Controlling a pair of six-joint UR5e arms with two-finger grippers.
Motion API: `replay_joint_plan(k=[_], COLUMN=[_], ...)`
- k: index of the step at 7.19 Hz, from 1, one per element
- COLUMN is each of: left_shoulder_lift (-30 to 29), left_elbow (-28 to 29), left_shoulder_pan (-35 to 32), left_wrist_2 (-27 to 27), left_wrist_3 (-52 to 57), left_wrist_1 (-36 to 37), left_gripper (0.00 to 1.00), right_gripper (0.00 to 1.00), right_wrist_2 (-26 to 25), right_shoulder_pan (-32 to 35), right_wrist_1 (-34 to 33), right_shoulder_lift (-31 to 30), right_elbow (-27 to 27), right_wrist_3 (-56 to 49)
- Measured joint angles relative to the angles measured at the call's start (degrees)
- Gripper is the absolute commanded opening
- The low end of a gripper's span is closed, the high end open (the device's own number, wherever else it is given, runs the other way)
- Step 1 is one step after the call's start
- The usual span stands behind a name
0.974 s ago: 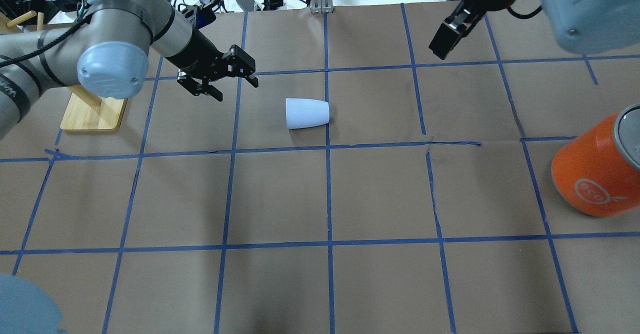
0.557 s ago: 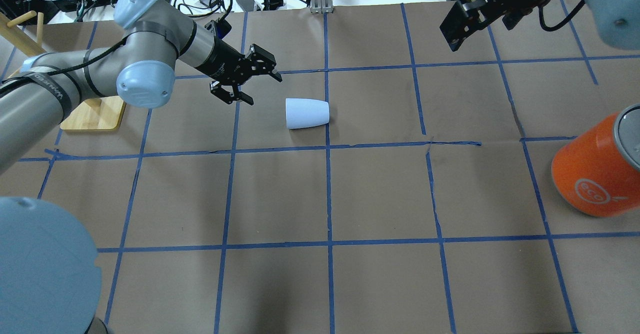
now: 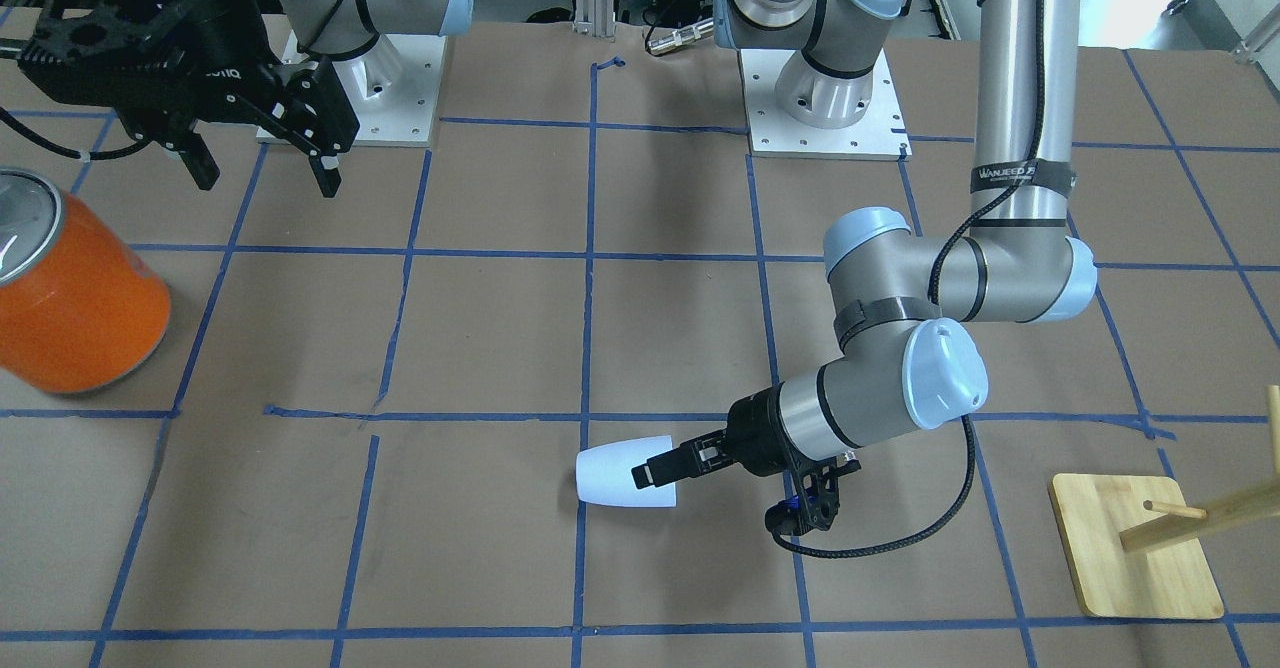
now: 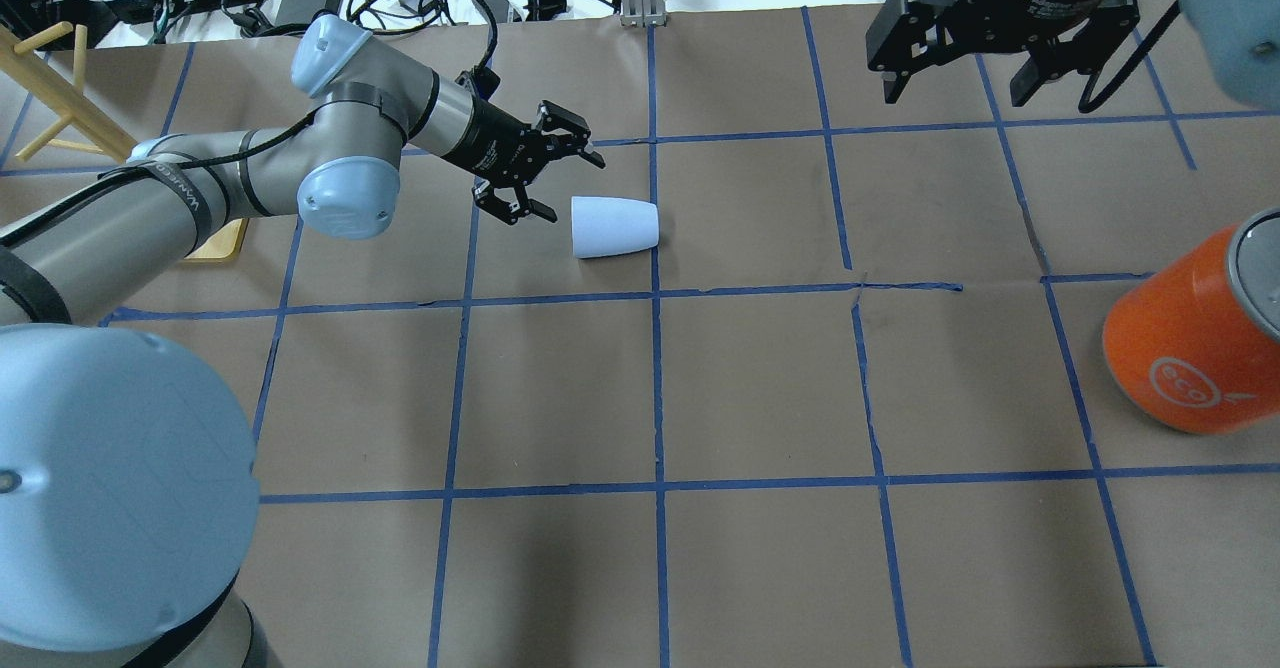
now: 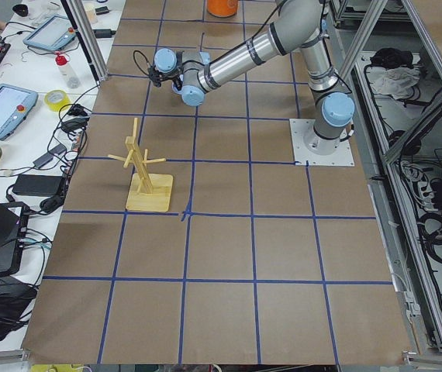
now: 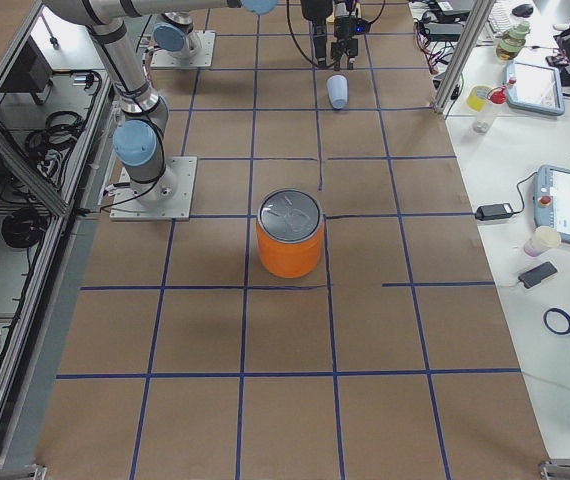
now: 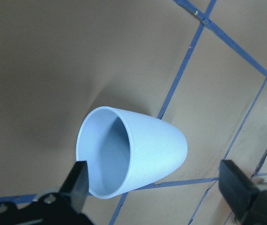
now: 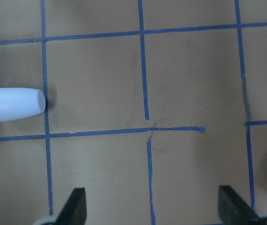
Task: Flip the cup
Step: 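Move the left gripper to the cup's open end and grasp its rim, then lift the cup with the left gripper, rotating it upright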
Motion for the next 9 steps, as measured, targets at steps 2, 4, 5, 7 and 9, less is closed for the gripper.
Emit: replay_joint_plan(k=[2, 4, 5, 7, 9], left_shoulder_lift=[-1.34, -2.86, -3.45, -4.0, -3.88], left_elbow=[0.05, 0.2, 0.18, 0.16, 0.11], left_shoulder_pan=[-0.34, -0.35, -0.37, -0.41, -0.48], left_wrist_2=[-3.21, -3.47, -2.7, -1.43, -1.45], left_wrist_3=[-0.87, -0.97, -0.98, -0.98, -1.11], left_wrist_1=[0.12, 1.05, 2.55, 5.49, 6.19], left_gripper=[1.0, 0.8, 0.65, 0.0, 0.0], right_gripper=[1.0, 1.0, 1.0, 1.0, 1.0], right_wrist_2=[0.17, 0.17, 0.13, 0.18, 0.2], right_shoulder_pan=[0.2, 0.2, 0.15, -0.05, -0.63], right_wrist_1=[0.78, 0.57, 0.27, -1.19, -1.79], right_shoulder_lift=[0.0, 0.32, 0.47, 0.67, 0.73], right_elbow=[0.0, 0.11, 0.15, 0.17, 0.17], right_wrist_3=[0.75, 0.8, 0.89, 0.93, 0.81])
